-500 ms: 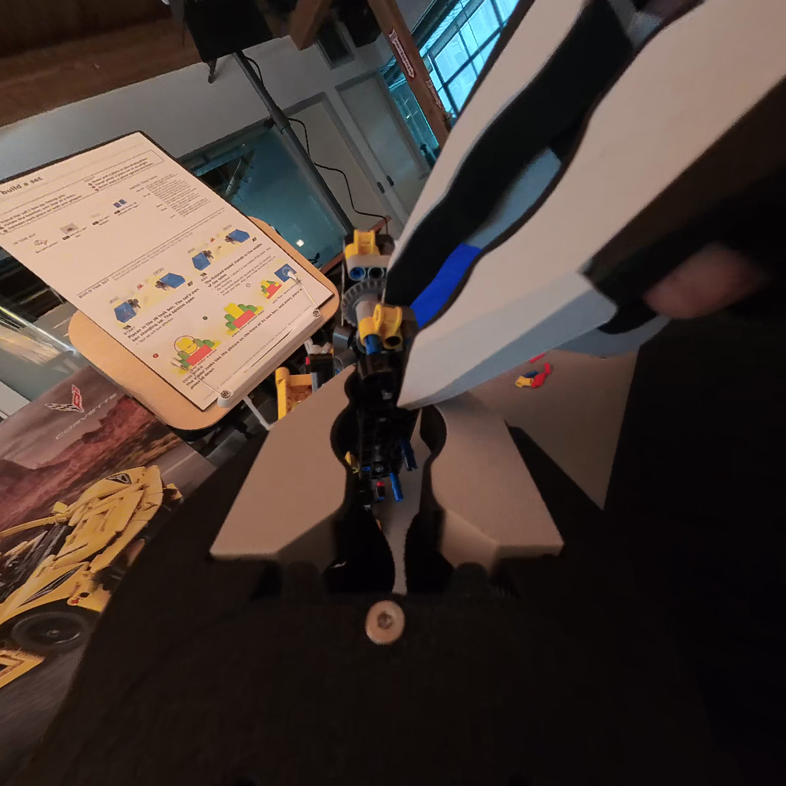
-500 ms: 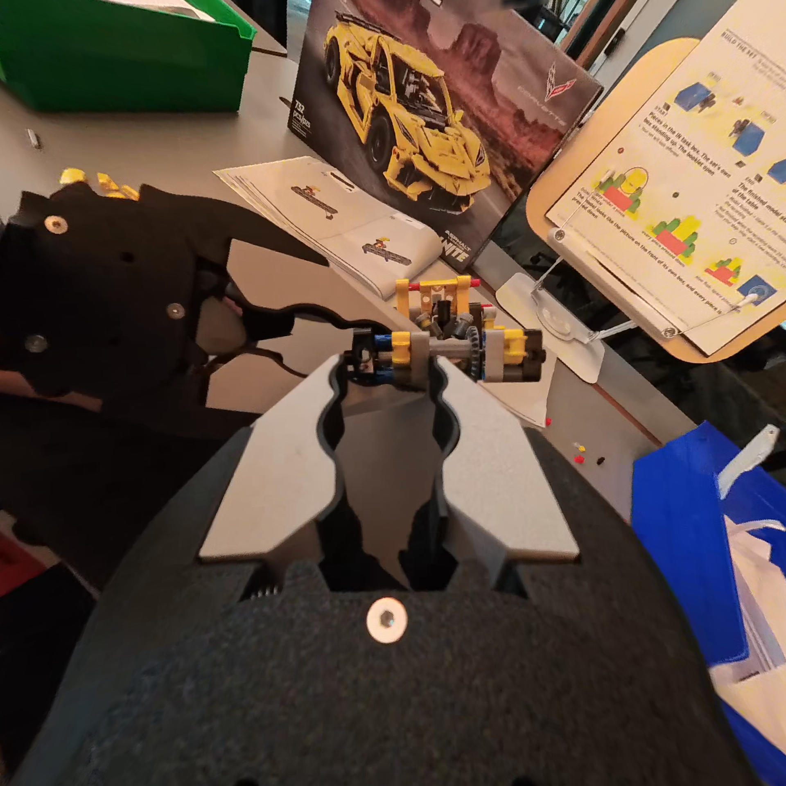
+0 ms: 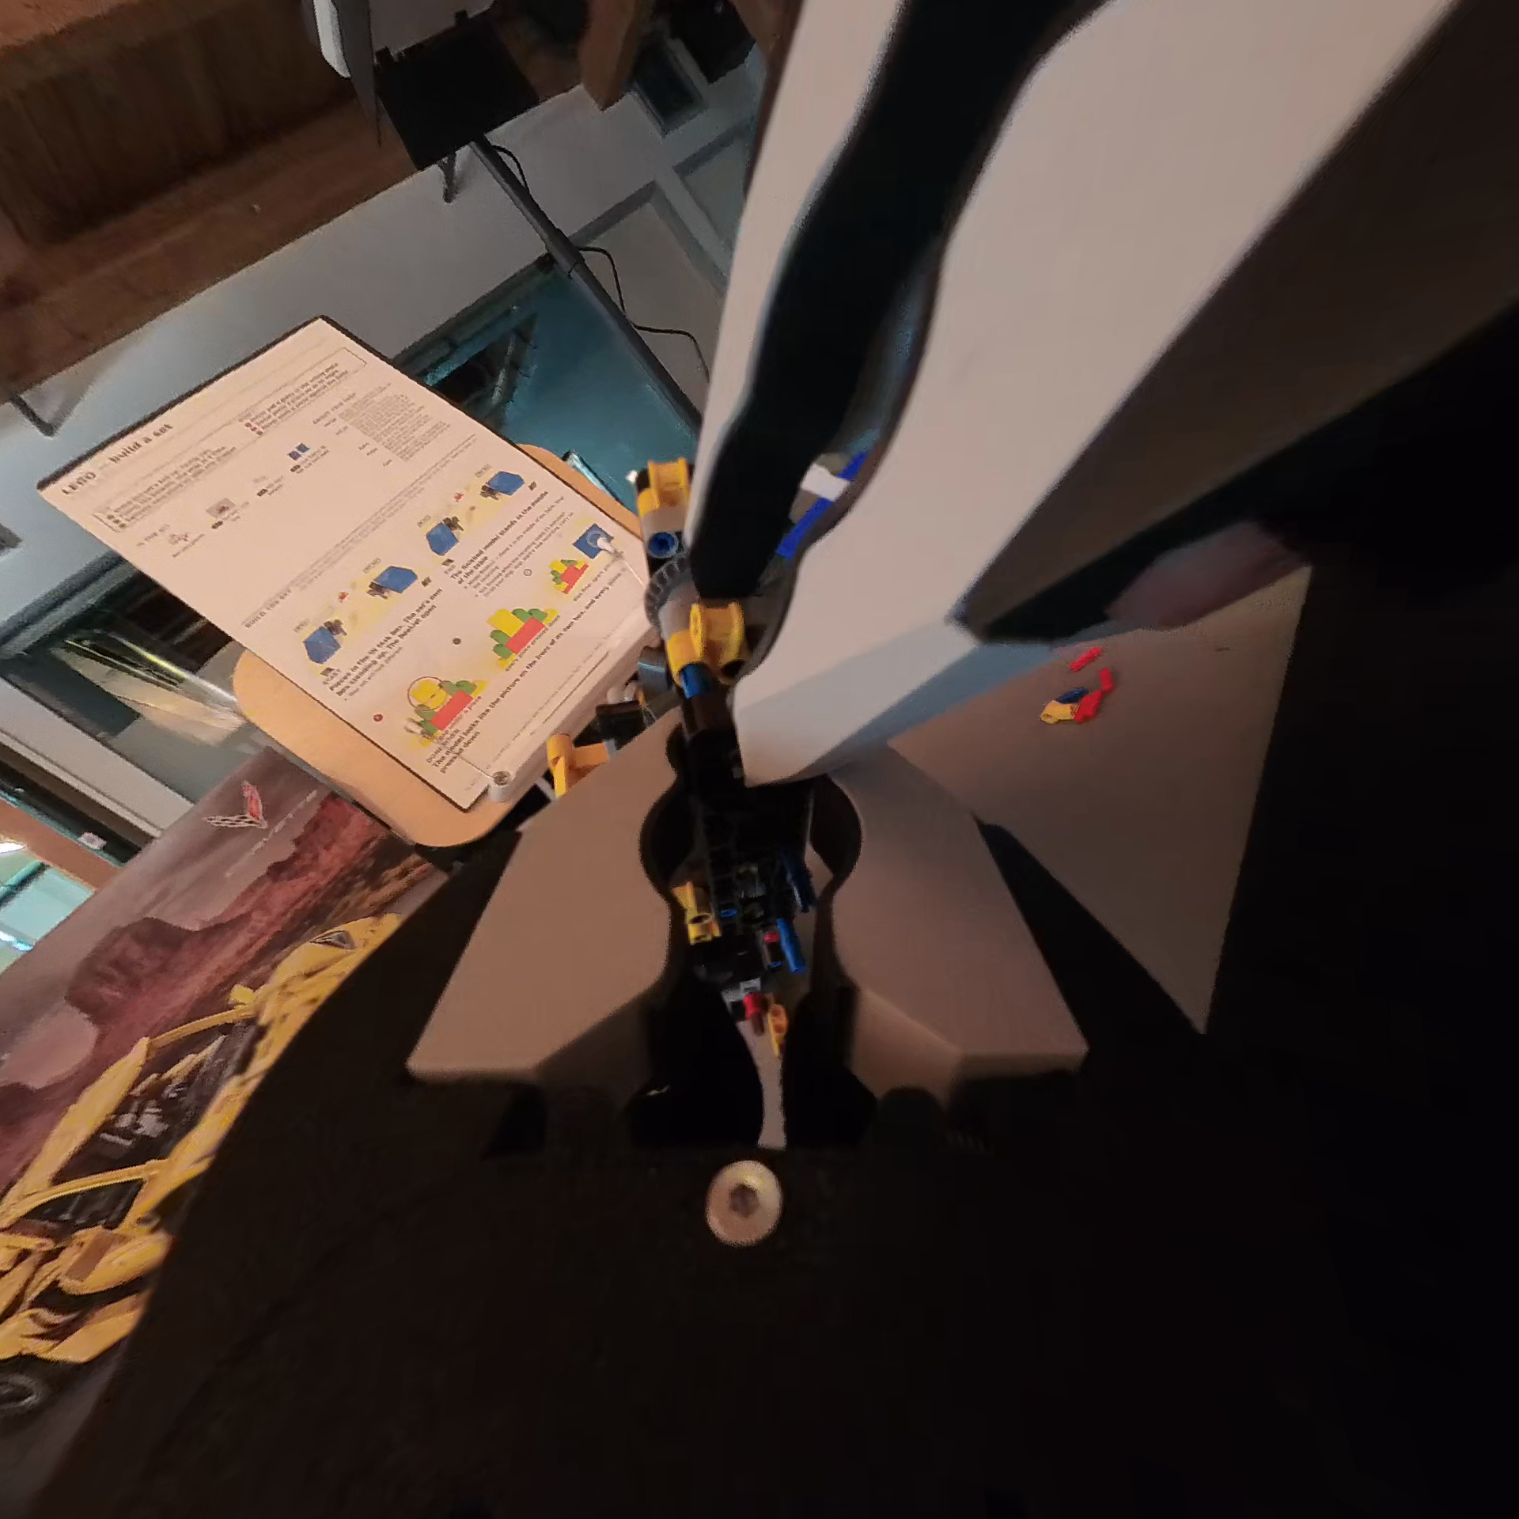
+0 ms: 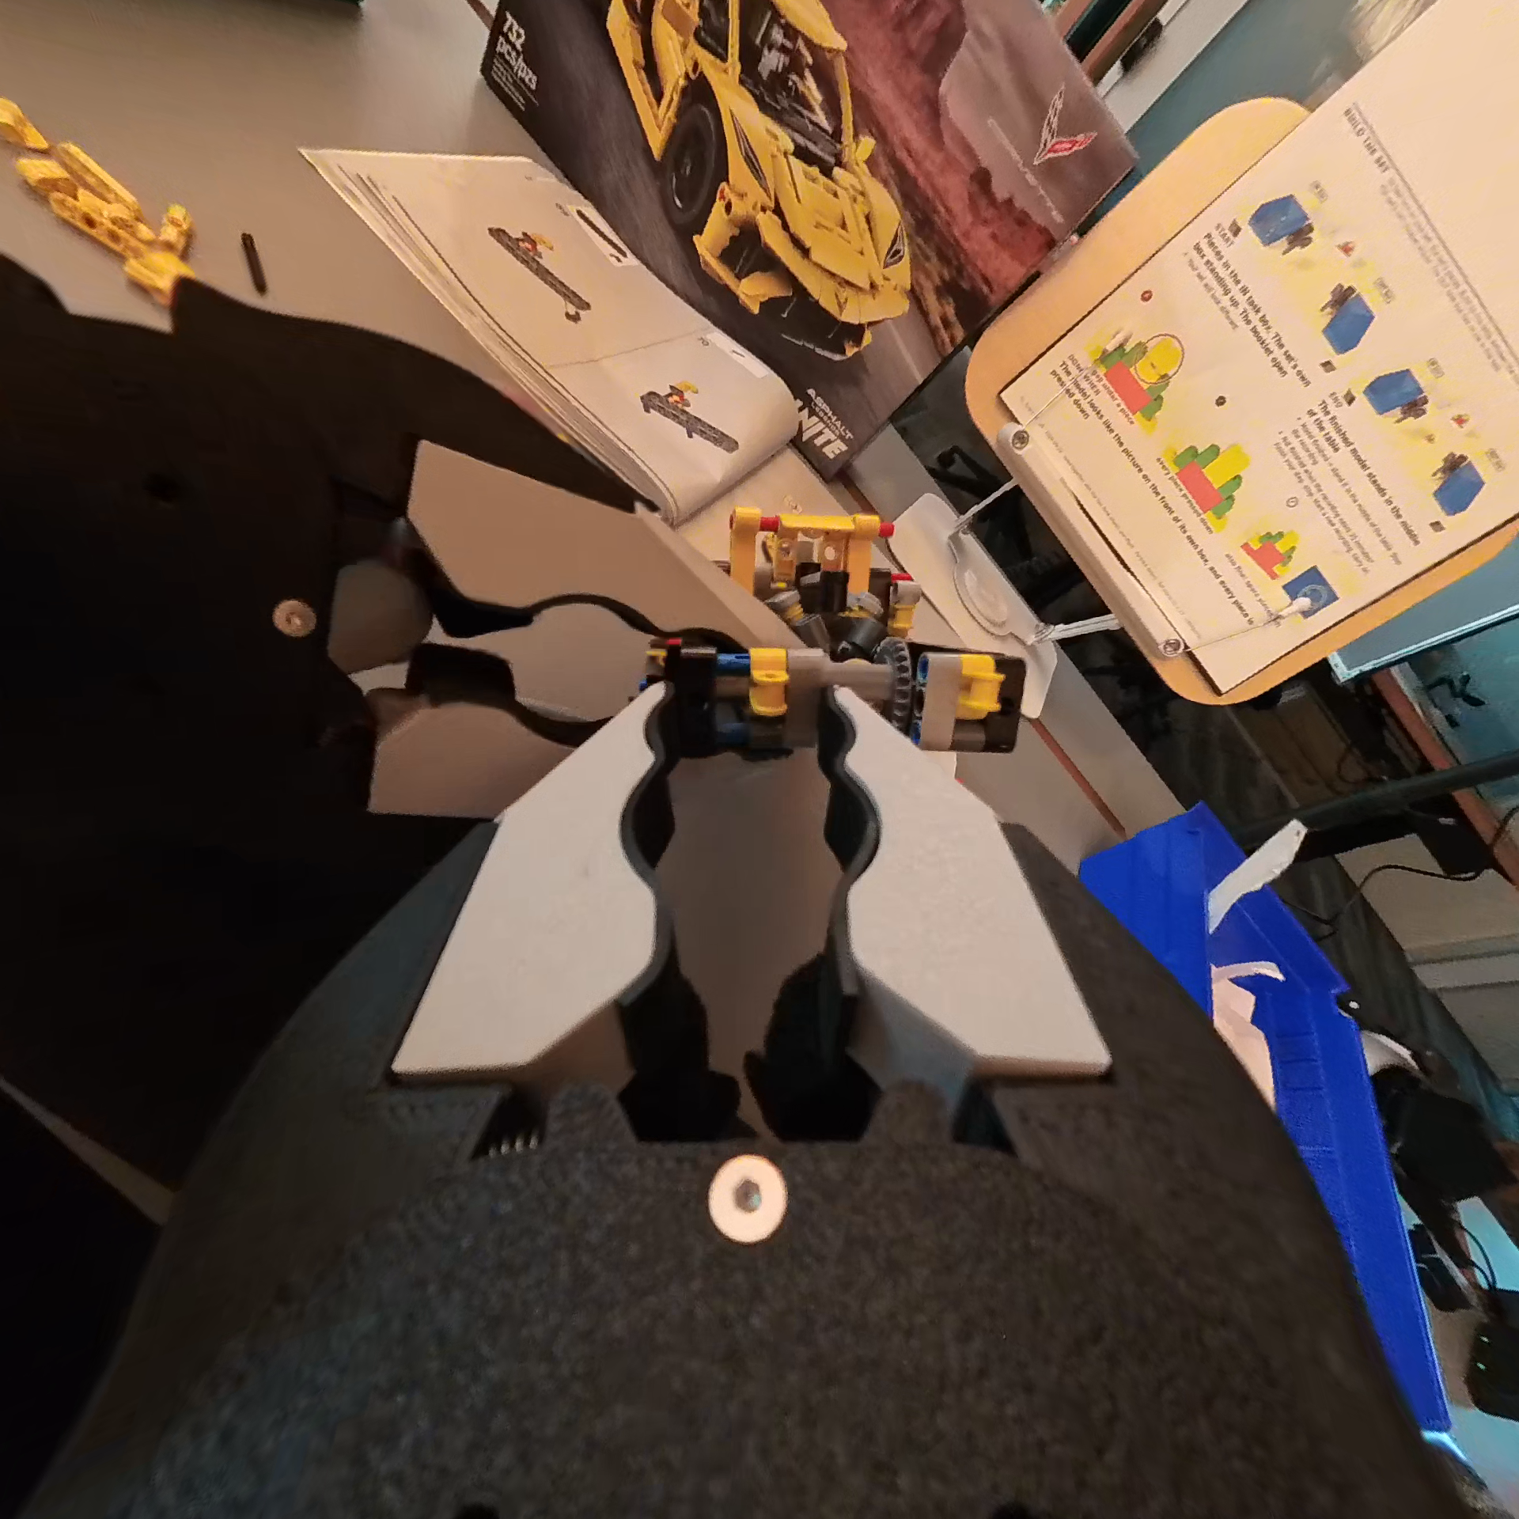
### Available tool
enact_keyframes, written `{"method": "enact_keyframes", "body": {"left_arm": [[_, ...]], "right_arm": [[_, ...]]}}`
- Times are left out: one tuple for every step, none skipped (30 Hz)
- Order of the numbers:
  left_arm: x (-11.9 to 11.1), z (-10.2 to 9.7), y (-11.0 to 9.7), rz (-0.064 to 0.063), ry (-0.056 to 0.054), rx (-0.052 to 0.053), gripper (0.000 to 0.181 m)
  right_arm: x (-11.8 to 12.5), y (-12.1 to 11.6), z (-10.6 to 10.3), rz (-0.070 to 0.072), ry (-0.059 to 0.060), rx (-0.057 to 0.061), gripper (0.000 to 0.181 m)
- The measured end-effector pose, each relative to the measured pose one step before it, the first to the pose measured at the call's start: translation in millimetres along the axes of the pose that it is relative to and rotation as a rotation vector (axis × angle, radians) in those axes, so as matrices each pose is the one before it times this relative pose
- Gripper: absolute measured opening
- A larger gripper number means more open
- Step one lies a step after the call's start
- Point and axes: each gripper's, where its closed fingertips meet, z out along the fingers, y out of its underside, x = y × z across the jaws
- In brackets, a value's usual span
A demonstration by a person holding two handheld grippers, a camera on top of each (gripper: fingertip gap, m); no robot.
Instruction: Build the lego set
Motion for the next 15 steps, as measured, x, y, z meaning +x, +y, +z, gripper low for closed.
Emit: {"method": "enact_keyframes", "body": {"left_arm": [[-0.22,-0.15,-0.03,0.0141,-0.0081,-0.0060,0.022],[-0.05,-0.11,0.14,0.0088,-0.0064,-0.0065,0.022],[-0.16,-0.03,0.00,0.0056,-0.0057,-0.0037,0.022],[-0.20,0.07,-0.22,0.0021,-0.0023,-0.0020,0.022],[0.45,0.14,0.20,0.0011,0.0002,-0.0045,0.021],[0.08,0.11,0.38,0.0007,-0.0029,-0.0041,0.021],[-0.27,-0.01,0.29,-0.0032,-0.0014,-0.0029,0.022],[-0.32,-0.12,-0.04,-0.0075,0.0007,-0.0004,0.022],[-0.24,-0.04,-0.05,-0.0107,0.0037,0.0014,0.022],[0.42,0.32,0.20,-0.0051,0.0058,0.0007,0.021],[0.78,0.52,-0.12,0.0084,0.0035,0.0022,0.022],[0.87,0.61,-0.27,0.0084,0.0027,0.0020,0.022],[1.30,0.56,-0.12,0.0026,0.0043,-0.0016,0.021],[2.19,0.37,0.14,0.0047,0.0073,-0.0029,0.022],[2.95,0.47,-0.01,0.0103,0.0072,-0.0027,0.022]], "right_arm": [[-0.25,-0.09,-0.18,-0.0088,0.0021,-0.0063,0.033],[-0.32,0.12,-0.09,-0.0217,0.0032,-0.0048,0.033],[-0.04,-0.01,-0.13,-0.0167,0.0048,-0.0031,0.033],[0.01,-0.35,-0.17,-0.0088,0.0072,0.0028,0.033],[-0.36,0.55,0.01,-0.0091,0.0035,-0.0063,0.033],[-0.14,0.27,0.14,-0.0162,0.0055,-0.0055,0.033],[-0.27,0.18,0.35,0.0009,0.0000,-0.0043,0.033],[-0.03,-0.40,0.04,0.0089,-0.0048,-0.0005,0.032],[0.04,-0.43,0.16,0.0108,-0.0036,0.0024,0.032],[-0.16,0.41,0.42,0.0214,-0.0087,-0.0035,0.033],[0.16,1.19,0.30,0.0376,-0.0149,-0.0085,0.033],[0.01,1.29,-0.02,0.0363,-0.0151,-0.0073,0.032],[0.29,1.49,-0.11,0.0194,-0.0081,-0.0028,0.033],[-0.09,2.34,-0.27,0.0172,-0.0082,-0.0052,0.033],[-0.34,3.30,-0.48,0.0168,-0.0095,-0.0111,0.033]]}}
